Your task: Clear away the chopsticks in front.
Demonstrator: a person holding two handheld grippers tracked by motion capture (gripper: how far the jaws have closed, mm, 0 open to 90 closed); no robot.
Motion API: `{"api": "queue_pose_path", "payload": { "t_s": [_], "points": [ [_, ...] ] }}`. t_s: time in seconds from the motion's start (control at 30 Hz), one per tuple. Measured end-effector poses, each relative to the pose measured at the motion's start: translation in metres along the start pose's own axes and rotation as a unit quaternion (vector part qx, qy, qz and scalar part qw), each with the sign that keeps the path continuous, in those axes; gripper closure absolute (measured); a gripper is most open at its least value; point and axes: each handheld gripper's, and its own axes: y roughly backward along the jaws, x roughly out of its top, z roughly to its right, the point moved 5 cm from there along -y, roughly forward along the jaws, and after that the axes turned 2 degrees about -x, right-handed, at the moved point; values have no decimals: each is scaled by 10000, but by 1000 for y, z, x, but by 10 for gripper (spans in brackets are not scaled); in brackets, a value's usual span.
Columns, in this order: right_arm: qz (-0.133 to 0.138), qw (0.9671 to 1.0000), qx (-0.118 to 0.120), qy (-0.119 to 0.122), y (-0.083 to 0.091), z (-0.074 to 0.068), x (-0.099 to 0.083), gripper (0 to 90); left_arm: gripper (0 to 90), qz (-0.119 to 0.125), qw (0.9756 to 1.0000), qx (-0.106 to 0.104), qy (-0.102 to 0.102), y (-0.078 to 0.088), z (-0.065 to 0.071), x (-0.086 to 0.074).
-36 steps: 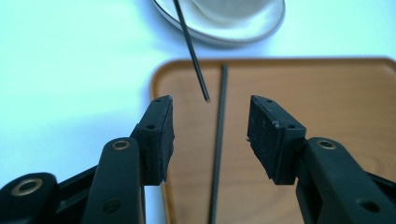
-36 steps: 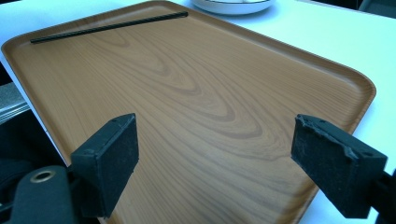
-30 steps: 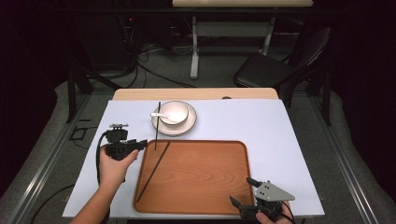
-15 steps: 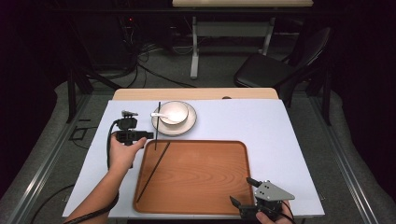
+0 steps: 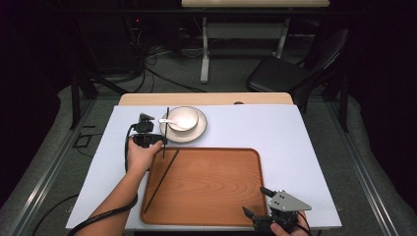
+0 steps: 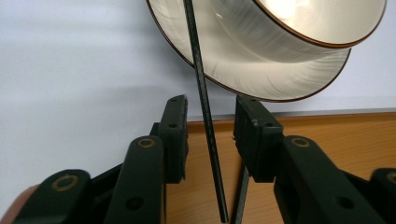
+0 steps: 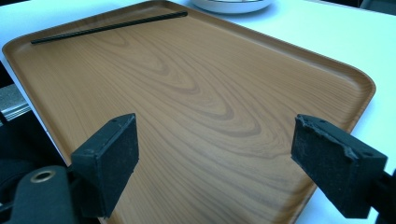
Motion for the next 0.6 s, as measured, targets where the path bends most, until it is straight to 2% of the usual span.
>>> {"api": "queue_pose_path", "payload": {
  "t_s": [0.2,0.47,0.6],
  "points": [
    [19,10000,18,-8,1,0,0,147,687,-94,9999,45,34,-13,1,0],
    [22,10000,29,-8,1,0,0,147,732,-154,9998,115,98,-19,0,2],
    [17,10000,37,-6,1,-1,0,147,790,-213,9996,174,120,-20,2,3]
  ]
}}
